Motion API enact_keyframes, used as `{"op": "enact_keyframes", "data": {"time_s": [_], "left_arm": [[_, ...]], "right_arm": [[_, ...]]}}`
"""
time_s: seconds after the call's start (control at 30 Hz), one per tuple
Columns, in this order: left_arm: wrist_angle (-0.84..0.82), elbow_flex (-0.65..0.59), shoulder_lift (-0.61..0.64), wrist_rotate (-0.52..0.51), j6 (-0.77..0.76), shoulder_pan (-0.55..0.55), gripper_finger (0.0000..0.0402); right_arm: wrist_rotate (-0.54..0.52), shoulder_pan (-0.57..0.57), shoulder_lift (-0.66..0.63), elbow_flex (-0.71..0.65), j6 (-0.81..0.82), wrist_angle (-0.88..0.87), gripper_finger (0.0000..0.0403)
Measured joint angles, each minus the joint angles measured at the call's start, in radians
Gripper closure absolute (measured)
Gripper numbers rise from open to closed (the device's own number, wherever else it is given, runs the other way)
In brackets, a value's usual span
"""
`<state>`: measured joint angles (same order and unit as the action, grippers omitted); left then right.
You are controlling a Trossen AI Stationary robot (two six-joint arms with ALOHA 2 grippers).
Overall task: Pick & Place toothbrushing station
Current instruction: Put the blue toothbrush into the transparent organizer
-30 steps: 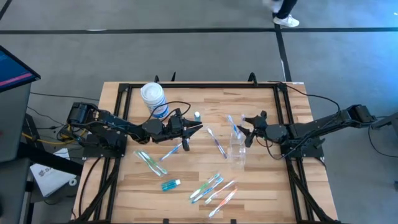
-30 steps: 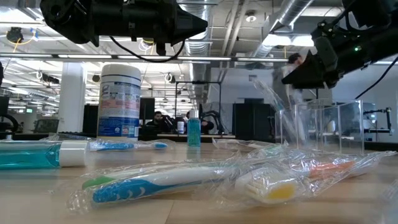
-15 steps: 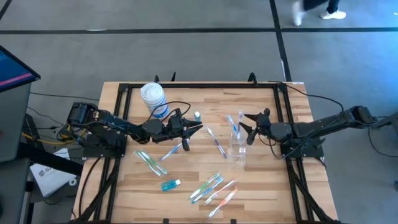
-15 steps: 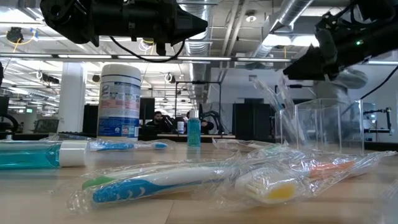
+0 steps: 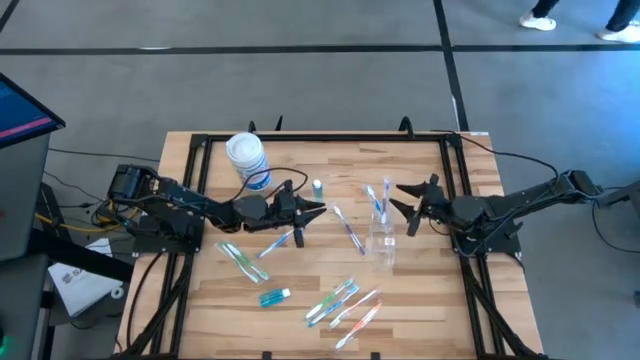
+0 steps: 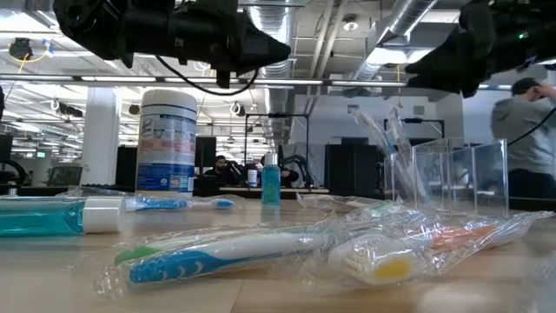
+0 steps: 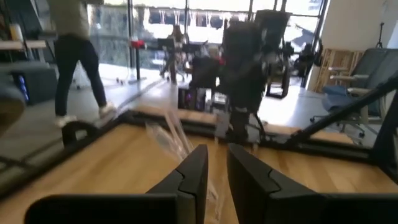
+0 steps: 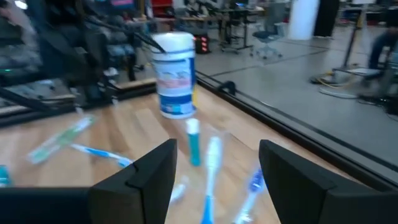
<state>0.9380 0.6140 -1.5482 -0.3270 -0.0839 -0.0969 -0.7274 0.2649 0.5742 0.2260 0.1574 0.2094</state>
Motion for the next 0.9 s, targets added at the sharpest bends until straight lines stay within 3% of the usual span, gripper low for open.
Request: {"op": "enact_keyframes", "data": {"time_s": [0.17,0.5,0.9], "left_arm": [[-0.109,0.0,0.004,0.001,-0.015,-0.029,0.0349],[-0.381,0.0,0.004,0.001,-0.188,-0.078,0.0349],[-0.64,0.0,0.011,0.133,-0.348,-0.08,0.0345]], "right_arm": [[0.001,0.065,-0.006,0.004,0.0,0.014,0.0184],[0.001,0.136,0.035,0.054,-0.011,0.014,0.0184],[0.001,0.139,0.069,0.057,-0.01,0.02,0.0184]]}}
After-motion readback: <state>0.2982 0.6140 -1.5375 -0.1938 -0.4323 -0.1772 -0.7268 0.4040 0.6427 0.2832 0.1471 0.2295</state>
